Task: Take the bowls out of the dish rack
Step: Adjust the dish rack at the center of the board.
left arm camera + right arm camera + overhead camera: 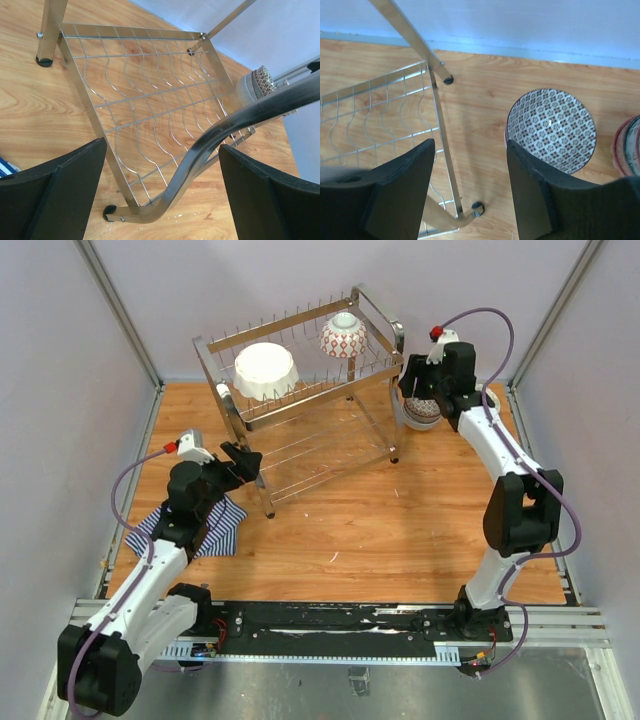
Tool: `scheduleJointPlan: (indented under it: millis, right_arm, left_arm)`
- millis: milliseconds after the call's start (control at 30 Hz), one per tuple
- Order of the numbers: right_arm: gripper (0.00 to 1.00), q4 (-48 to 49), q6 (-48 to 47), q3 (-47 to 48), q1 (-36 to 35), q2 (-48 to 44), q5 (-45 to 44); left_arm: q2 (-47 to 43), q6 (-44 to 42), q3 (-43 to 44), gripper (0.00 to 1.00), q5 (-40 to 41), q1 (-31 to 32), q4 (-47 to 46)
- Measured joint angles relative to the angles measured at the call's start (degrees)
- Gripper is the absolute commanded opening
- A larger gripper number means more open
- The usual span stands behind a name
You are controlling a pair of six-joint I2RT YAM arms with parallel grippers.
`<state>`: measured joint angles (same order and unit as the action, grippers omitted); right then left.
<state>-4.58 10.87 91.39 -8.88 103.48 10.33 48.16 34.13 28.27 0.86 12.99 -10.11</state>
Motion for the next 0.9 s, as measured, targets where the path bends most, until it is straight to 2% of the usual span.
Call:
scheduleJointPlan:
  millis: [367,633,900]
  right_arm:
    - [0.65,5.2,1.8,-11.3,0.3,-5.2,3.8]
    - [0.65,7.4,2.4,-12.6,0.3,-5.6,5.3]
    - [0.65,7.8,2.7,-13.4,-0.7,-6.0,6.5]
  left_arm:
    - [2.2,-0.3,0.3,1.00,2.2,0.0,-1.9]
    - [5.4,-1.4,1.6,1.00,2.8,-0.6,-3.6]
    - [10.1,-2.1,4.4,1.00,0.5,-4.7,-4.9]
